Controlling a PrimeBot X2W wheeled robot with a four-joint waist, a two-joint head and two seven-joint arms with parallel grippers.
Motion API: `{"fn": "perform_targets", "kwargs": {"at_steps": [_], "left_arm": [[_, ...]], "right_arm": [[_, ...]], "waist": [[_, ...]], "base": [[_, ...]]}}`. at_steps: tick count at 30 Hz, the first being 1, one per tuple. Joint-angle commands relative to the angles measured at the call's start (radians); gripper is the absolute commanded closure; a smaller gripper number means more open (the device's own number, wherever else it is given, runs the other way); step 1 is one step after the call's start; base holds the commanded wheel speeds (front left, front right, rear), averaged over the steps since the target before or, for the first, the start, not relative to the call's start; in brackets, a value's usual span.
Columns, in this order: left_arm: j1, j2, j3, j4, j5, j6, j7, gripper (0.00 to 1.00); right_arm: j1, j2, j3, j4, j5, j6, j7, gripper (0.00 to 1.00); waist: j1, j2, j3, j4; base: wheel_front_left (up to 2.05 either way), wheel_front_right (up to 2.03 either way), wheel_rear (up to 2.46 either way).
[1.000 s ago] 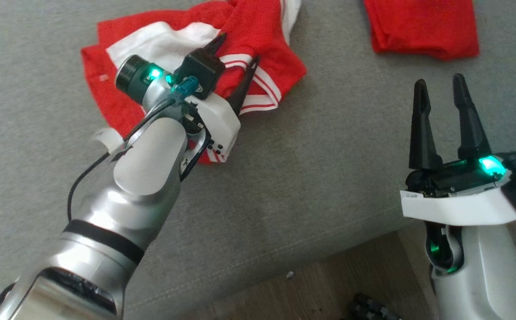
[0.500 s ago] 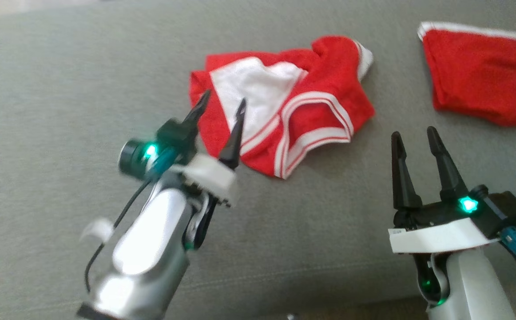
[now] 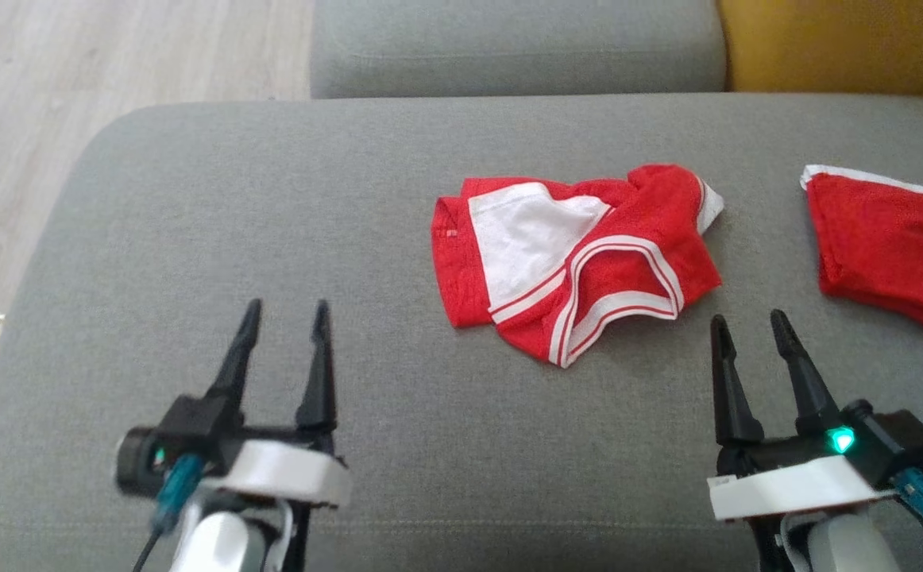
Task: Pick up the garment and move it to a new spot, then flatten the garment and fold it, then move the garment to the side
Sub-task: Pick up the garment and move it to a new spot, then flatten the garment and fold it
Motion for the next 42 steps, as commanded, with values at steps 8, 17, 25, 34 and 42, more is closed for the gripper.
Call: {"fn": "perform_targets", "kwargs": {"at_steps": [8, 17, 25, 34, 42], "left_arm": [[0.138, -0.011, 0.090, -0.144, 0.122, -0.014, -0.009, 0.00], [0.187, -0.023, 0.080, -0.151, 0.177, -0.003, -0.009, 0.00], [0.182, -0.026, 0.072, -0.149, 0.193, -0.003, -0.009, 0.00], [0.180, -0.027, 0.073, -0.142, 0.199, -0.003, -0.009, 0.00], [0.160, -0.018, 0.038, -0.119, 0.220, -0.022, -0.009, 0.00]], "right_arm": [[0.041, 0.002, 0.016, -0.042, -0.024, 0.004, -0.007, 0.00], [0.065, 0.002, 0.027, -0.040, -0.037, 0.004, -0.007, 0.00], [0.061, 0.002, 0.023, -0.043, -0.042, 0.004, -0.007, 0.00], [0.059, 0.002, 0.023, -0.045, -0.038, 0.004, -0.007, 0.00], [0.049, 0.002, 0.024, -0.050, -0.035, 0.004, -0.007, 0.00]], "waist": [[0.0001, -0.0001, -0.026, -0.009], [0.0001, -0.0001, -0.041, -0.012], [0.0001, -0.0001, -0.038, -0.012], [0.0001, -0.0001, -0.038, -0.013], [0.0001, -0.0001, -0.017, -0.021]], "base": [[0.00, 0.00, 0.00], [0.00, 0.00, 0.00], [0.00, 0.00, 0.00], [0.00, 0.00, 0.00], [0.00, 0.00, 0.00]]}}
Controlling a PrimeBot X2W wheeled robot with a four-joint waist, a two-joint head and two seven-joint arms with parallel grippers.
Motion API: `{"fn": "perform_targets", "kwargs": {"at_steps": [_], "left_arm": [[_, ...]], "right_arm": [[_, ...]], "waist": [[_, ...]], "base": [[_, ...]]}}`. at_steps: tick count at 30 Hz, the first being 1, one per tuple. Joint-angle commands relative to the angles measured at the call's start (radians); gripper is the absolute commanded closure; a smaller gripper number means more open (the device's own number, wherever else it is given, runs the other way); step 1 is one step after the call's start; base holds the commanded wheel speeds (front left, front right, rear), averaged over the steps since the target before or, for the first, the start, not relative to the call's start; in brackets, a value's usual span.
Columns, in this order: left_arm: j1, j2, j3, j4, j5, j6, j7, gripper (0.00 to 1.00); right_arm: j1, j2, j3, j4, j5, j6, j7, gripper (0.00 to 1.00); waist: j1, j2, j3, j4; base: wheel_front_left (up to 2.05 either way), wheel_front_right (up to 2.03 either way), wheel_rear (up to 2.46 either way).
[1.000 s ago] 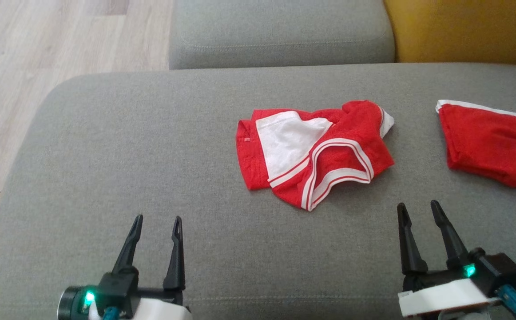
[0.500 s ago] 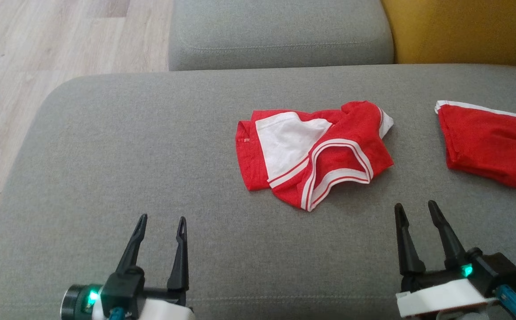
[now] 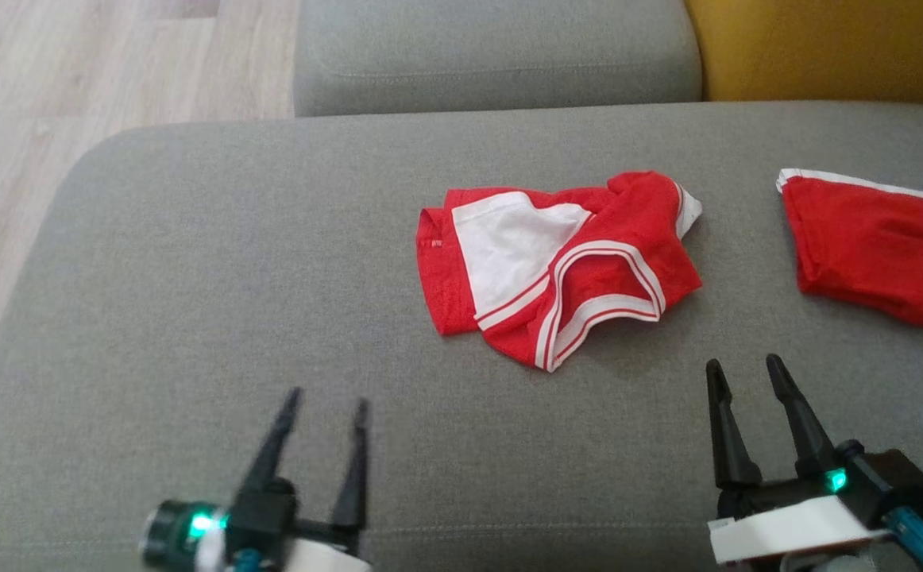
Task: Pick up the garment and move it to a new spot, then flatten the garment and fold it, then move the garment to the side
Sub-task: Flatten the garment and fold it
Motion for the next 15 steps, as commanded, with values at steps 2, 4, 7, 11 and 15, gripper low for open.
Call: {"fn": "perform_targets", "kwargs": {"at_steps": [2, 4, 7, 11, 15], "left_arm": [[-0.085, 0.008, -0.013, 0.004, 0.019, -0.033, -0.008, 0.00], [-0.147, 0.021, -0.076, 0.066, 0.043, -0.079, -0.008, 0.00], [-0.226, 0.022, -0.140, 0.135, 0.062, -0.121, -0.008, 0.00], [-0.347, 0.016, -0.229, 0.234, 0.086, -0.176, -0.008, 0.00], [-0.473, 0.011, -0.307, 0.354, 0.114, -0.209, -0.008, 0.00]], "right_arm": [[-0.049, -0.001, 0.026, -0.040, -0.001, 0.004, -0.007, 0.00], [-0.066, -0.001, 0.030, -0.047, -0.006, 0.004, -0.007, 0.00], [-0.088, -0.001, 0.031, -0.063, -0.011, 0.004, -0.007, 0.00], [-0.124, -0.001, 0.028, -0.084, -0.009, 0.004, -0.007, 0.00], [-0.160, -0.001, 0.028, -0.105, -0.010, 0.004, -0.007, 0.00]], "waist": [[0.0001, -0.0001, 0.017, -0.009], [0.0001, -0.0001, 0.040, -0.024], [0.0001, -0.0001, 0.077, -0.048], [0.0001, -0.0001, 0.139, -0.088], [0.0001, -0.0001, 0.216, -0.130]], "base": [[0.00, 0.00, 0.00], [0.00, 0.00, 0.00], [0.00, 0.00, 0.00], [0.00, 0.00, 0.00], [0.00, 0.00, 0.00]]}}
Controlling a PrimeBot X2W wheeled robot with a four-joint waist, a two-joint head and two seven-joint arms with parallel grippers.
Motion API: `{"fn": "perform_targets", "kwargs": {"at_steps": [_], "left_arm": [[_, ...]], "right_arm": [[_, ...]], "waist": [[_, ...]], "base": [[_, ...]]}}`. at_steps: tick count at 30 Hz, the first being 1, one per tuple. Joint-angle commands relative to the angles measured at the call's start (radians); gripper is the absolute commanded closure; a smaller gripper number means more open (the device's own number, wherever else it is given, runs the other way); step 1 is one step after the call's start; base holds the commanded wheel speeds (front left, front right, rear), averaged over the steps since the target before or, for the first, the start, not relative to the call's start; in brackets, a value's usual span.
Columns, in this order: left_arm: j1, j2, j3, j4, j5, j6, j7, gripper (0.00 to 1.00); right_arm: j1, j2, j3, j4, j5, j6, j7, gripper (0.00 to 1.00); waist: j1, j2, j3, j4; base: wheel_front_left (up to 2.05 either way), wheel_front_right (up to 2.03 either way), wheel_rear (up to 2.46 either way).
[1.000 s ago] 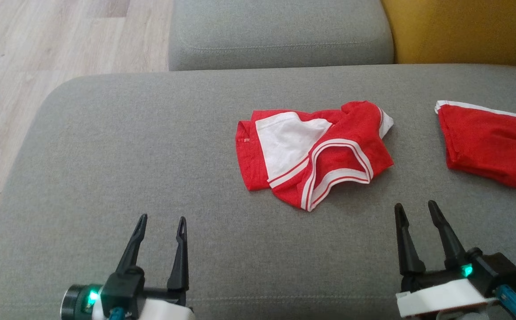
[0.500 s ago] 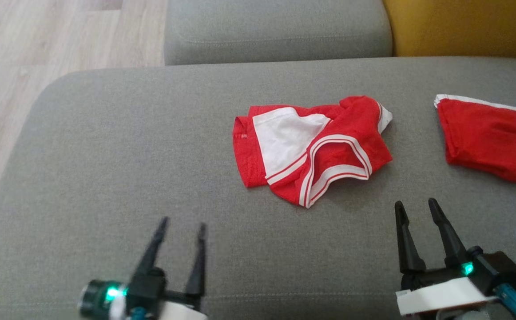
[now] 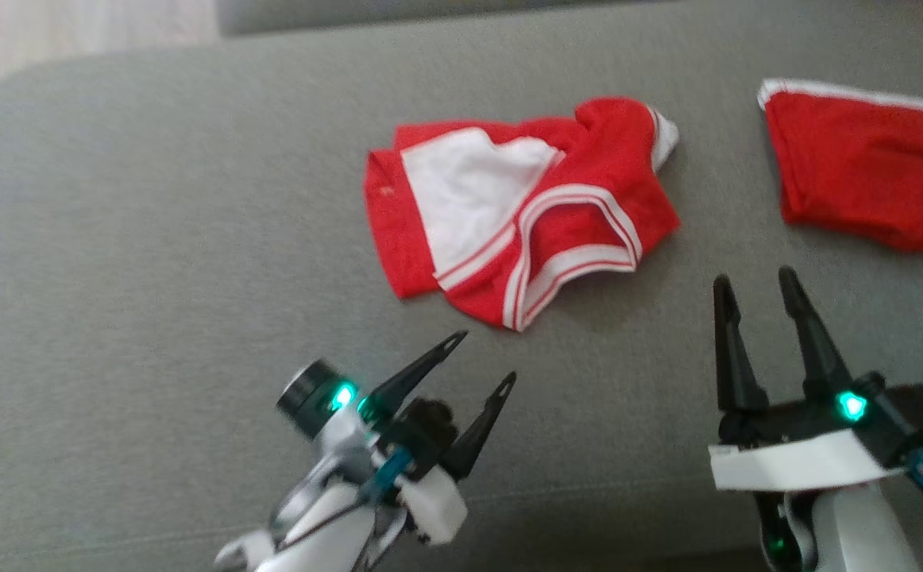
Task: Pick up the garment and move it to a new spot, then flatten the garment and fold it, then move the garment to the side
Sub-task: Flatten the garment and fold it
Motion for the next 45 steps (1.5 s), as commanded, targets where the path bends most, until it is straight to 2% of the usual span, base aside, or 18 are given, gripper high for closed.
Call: {"fn": "perform_targets", "kwargs": {"at_steps": [1, 7, 15, 23, 24, 25, 26, 28, 33, 35, 40, 42, 45], "left_arm": [[-0.082, -0.004, 0.008, 0.012, 0.011, -0.010, -0.008, 0.00], [-0.245, -0.007, -0.057, 0.149, 0.016, -0.029, -0.008, 0.00], [-0.349, 0.021, -0.114, 0.296, 0.014, -0.038, -0.008, 0.00], [-0.395, 0.042, -0.144, 0.399, 0.020, 0.019, -0.008, 0.00], [-0.397, 0.045, -0.148, 0.411, 0.023, 0.030, -0.008, 0.05], [-0.398, 0.048, -0.151, 0.429, 0.023, 0.038, -0.008, 0.38], [-0.399, 0.049, -0.153, 0.448, 0.020, 0.041, -0.008, 0.63], [-0.405, 0.047, -0.153, 0.482, 0.010, 0.046, -0.008, 1.00], [-0.426, 0.043, -0.152, 0.510, -0.018, 0.045, -0.008, 1.00], [-0.428, 0.039, -0.143, 0.483, -0.048, 0.030, -0.008, 1.00], [-0.426, -0.001, -0.056, 0.329, -0.254, -0.045, -0.008, 1.00], [-0.453, -0.012, -0.046, 0.283, -0.343, -0.055, -0.008, 1.00], [-0.536, -0.023, -0.086, 0.211, -0.525, -0.057, 0.039, 1.00]], "right_arm": [[-0.046, -0.001, 0.022, -0.040, -0.009, 0.004, -0.007, 0.00], [-0.098, -0.001, 0.018, -0.057, -0.008, 0.004, -0.007, 0.00], [-0.134, -0.001, 0.023, -0.064, 0.001, 0.004, -0.007, 0.00], [-0.131, -0.001, 0.026, -0.057, 0.001, 0.004, -0.007, 0.00], [-0.130, -0.001, 0.031, -0.055, 0.002, 0.004, -0.007, 0.00], [-0.129, -0.001, 0.035, -0.054, 0.004, 0.004, -0.007, 0.00], [-0.128, -0.001, 0.038, -0.053, 0.006, 0.004, -0.007, 0.00], [-0.129, -0.001, 0.046, -0.053, 0.010, 0.004, -0.007, 0.00], [-0.135, -0.001, 0.063, -0.055, 0.019, 0.004, -0.007, 0.00], [-0.138, -0.001, 0.062, -0.057, 0.024, 0.004, -0.007, 0.00], [-0.131, -0.001, 0.047, -0.053, 0.040, 0.004, -0.007, 0.00], [-0.126, -0.001, 0.048, -0.049, 0.049, 0.004, -0.007, 0.00], [-0.120, -0.001, 0.052, -0.046, 0.064, 0.004, -0.007, 0.00]], "waist": [[0.0000, -0.0001, 0.079, -0.054], [0.0000, -0.0001, 0.177, -0.105], [0.0000, -0.0001, 0.221, -0.150], [0.0000, -0.0001, 0.204, -0.169], [0.0000, -0.0001, 0.201, -0.171], [0.0000, -0.0001, 0.197, -0.173], [0.0000, -0.0001, 0.194, -0.174], [0.0000, -0.0001, 0.191, -0.178], [0.0000, -0.0001, 0.187, -0.186], [0.0000, -0.0001, 0.179, -0.191], [0.0000, -0.0001, 0.140, -0.203], [0.0000, -0.0001, 0.117, -0.212], [0.0000, -0.0001, 0.091, -0.230]], "base": [[0.00, 0.00, 0.00], [0.00, 0.00, 0.00], [0.00, 0.00, 0.00], [0.00, 0.00, 0.00], [0.00, 0.00, 0.00], [0.00, 0.00, 0.00], [0.00, 0.00, 0.00], [0.00, 0.00, 0.00], [0.00, 0.00, 0.00], [0.00, 0.00, 0.00], [0.00, 0.00, 0.00], [0.00, 0.00, 0.00], [0.00, 0.00, 0.00]]}}
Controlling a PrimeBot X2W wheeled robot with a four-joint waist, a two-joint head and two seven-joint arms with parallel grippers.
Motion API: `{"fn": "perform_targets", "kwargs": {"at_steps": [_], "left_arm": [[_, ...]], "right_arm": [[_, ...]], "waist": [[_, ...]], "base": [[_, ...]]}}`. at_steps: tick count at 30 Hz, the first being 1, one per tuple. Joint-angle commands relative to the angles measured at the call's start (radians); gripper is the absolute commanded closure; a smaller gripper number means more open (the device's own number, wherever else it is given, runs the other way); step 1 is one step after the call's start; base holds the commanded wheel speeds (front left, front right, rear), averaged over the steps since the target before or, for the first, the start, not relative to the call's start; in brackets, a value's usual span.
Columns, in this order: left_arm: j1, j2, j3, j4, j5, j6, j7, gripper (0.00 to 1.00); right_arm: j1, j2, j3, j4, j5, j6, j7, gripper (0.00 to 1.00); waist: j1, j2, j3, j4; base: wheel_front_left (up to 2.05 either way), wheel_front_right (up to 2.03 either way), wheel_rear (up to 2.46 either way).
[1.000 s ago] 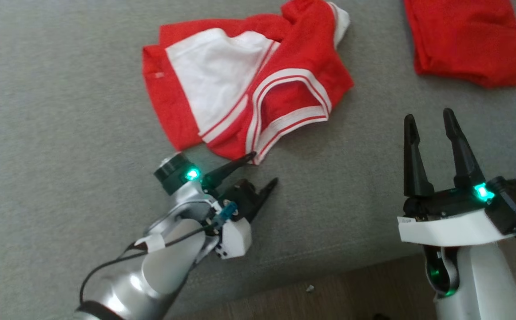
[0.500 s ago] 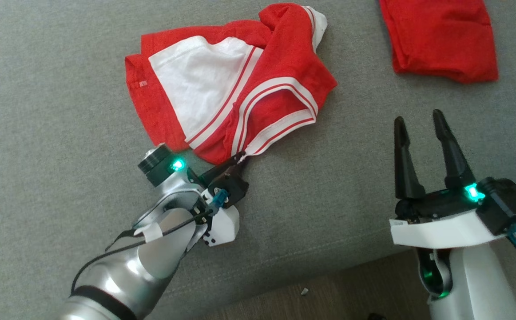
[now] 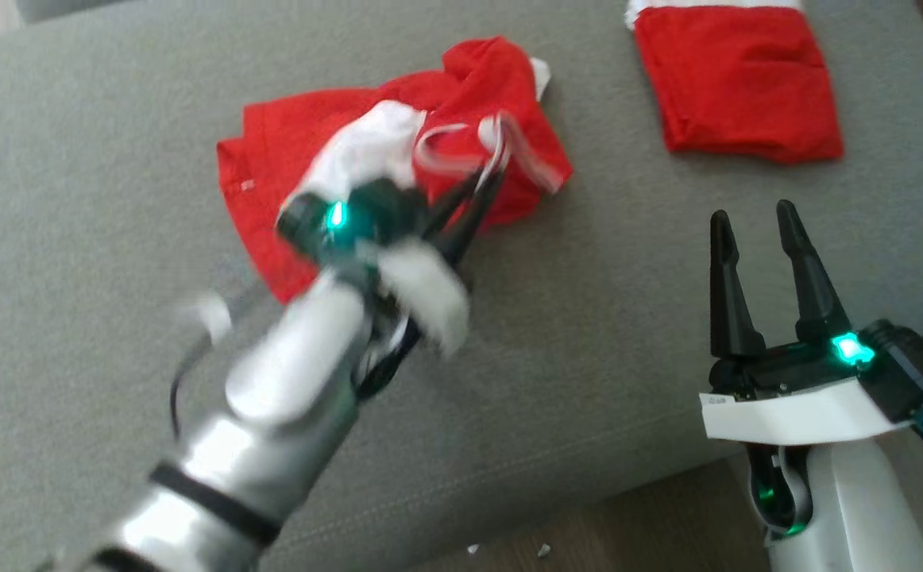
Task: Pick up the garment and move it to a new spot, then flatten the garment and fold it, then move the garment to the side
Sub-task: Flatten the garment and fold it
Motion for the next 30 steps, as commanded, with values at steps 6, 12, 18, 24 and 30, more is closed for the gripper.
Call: {"fn": "perform_targets", "kwargs": {"at_steps": [6, 12, 18, 24, 30], "left_arm": [[-0.347, -0.006, 0.089, -0.162, -0.343, -0.006, 0.152, 1.00], [-0.612, -0.009, 0.152, -0.129, -0.389, 0.018, 0.126, 1.00], [-0.714, 0.000, 0.186, -0.085, -0.370, 0.054, 0.055, 1.00], [-0.565, 0.118, 0.220, -0.020, -0.379, 0.081, 0.035, 1.00], [-0.234, 0.229, 0.283, 0.007, -0.453, 0.103, 0.003, 1.00]], "right_arm": [[-0.004, -0.001, 0.030, -0.030, 0.044, 0.004, -0.007, 0.00], [-0.002, -0.001, 0.035, -0.032, 0.062, 0.004, -0.007, 0.00], [0.003, -0.001, 0.014, -0.043, 0.065, 0.004, -0.007, 0.00], [0.003, -0.001, -0.001, -0.049, 0.055, 0.004, -0.007, 0.00], [0.011, -0.001, -0.009, -0.039, 0.036, 0.004, -0.007, 0.00]], "waist": [[0.0000, 0.0000, -0.049, -0.054], [0.0000, 0.0000, -0.066, -0.078], [0.0000, 0.0000, -0.064, -0.048], [0.0000, 0.0000, -0.046, 0.027], [0.0000, 0.0000, -0.024, 0.086]], "base": [[0.00, 0.00, 0.00], [0.00, 0.00, 0.00], [0.00, 0.00, 0.00], [0.00, 0.00, 0.00], [0.00, 0.00, 0.00]]}}
